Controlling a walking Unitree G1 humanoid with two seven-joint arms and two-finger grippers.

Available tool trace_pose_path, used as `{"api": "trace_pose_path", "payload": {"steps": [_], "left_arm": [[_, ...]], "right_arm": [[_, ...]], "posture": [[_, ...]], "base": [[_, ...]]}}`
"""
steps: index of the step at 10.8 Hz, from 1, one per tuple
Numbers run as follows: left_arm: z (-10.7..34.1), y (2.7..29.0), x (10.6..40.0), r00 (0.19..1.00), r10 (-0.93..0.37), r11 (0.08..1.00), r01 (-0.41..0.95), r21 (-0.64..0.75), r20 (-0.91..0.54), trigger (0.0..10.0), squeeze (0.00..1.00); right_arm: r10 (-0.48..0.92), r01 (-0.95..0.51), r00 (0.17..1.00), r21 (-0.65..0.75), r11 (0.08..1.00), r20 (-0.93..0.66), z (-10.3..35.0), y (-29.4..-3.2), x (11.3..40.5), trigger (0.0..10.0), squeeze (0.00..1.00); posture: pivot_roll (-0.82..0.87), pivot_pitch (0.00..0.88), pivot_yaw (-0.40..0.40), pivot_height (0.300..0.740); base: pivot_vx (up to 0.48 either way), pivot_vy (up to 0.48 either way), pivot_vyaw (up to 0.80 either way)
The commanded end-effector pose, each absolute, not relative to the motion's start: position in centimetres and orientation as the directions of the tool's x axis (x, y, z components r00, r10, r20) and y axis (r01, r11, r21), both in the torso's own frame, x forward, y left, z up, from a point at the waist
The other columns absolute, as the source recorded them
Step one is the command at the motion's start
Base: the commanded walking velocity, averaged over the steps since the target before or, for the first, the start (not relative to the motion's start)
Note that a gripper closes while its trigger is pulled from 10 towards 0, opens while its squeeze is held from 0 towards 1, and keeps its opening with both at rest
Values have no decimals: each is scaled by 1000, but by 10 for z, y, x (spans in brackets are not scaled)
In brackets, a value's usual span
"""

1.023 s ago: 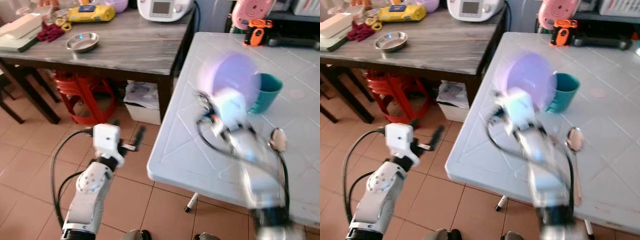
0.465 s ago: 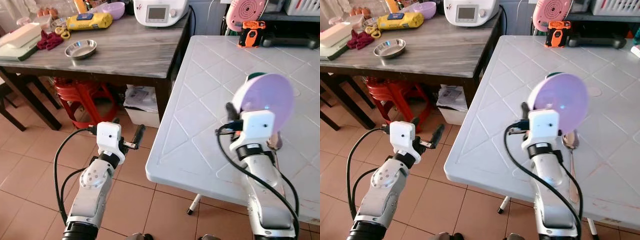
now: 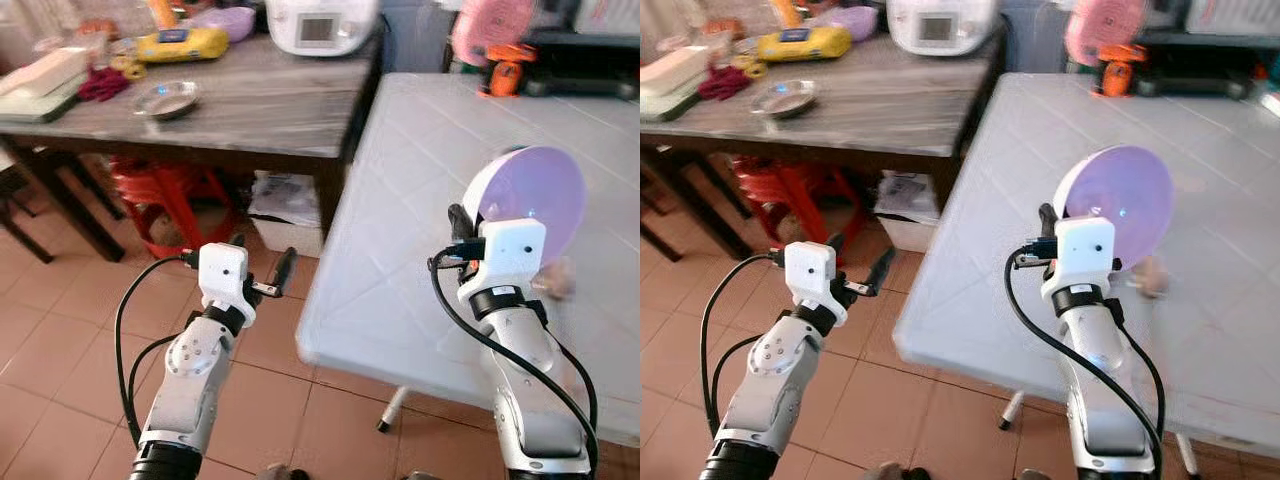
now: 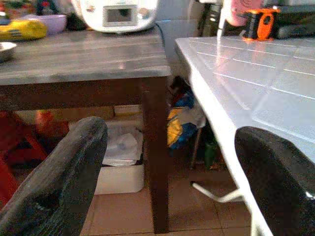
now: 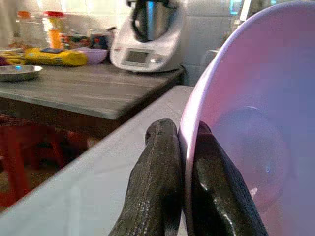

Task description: Setting the table

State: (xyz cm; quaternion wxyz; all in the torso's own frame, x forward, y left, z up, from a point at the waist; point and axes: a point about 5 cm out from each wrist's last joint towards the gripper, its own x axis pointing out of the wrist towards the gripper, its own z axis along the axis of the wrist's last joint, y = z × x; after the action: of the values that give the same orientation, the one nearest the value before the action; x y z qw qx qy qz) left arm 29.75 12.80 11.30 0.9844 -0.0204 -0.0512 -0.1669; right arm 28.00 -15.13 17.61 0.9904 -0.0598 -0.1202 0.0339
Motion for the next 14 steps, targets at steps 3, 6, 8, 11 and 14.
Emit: {"api": "trace_pose_path", "payload": {"steps": [3, 6, 8, 11, 14], "left_arm": [[107, 136, 294, 946, -314, 949, 316, -8, 86, 10000, 0], [106, 137, 293, 945, -317, 948, 319, -5, 84, 10000, 0], [106, 135, 293, 943, -321, 946, 323, -4, 89, 10000, 0], [108, 132, 295, 941, -325, 945, 327, -3, 97, 10000, 0], [113, 125, 301, 939, -325, 945, 328, -11, 117, 10000, 0]], "right_arm": [[115, -90, 958, -108, 990, 262, 185, -142, 280, 10000, 0], [119, -96, 958, -102, 990, 259, 186, -140, 282, 10000, 0], [115, -93, 958, -98, 991, 262, 186, -139, 283, 10000, 0], [109, -85, 957, -97, 992, 267, 186, -140, 284, 10000, 0], [103, -79, 957, -97, 992, 271, 186, -141, 285, 10000, 0]], "posture": [[-107, 95, 116, 740], [-103, 96, 120, 740], [-101, 93, 124, 740], [-102, 90, 129, 740], [-105, 88, 132, 740]], "base": [[0, 404, -154], [0, 416, -288], [0, 444, 0], [0, 450, 0], [0, 452, 0]]}}
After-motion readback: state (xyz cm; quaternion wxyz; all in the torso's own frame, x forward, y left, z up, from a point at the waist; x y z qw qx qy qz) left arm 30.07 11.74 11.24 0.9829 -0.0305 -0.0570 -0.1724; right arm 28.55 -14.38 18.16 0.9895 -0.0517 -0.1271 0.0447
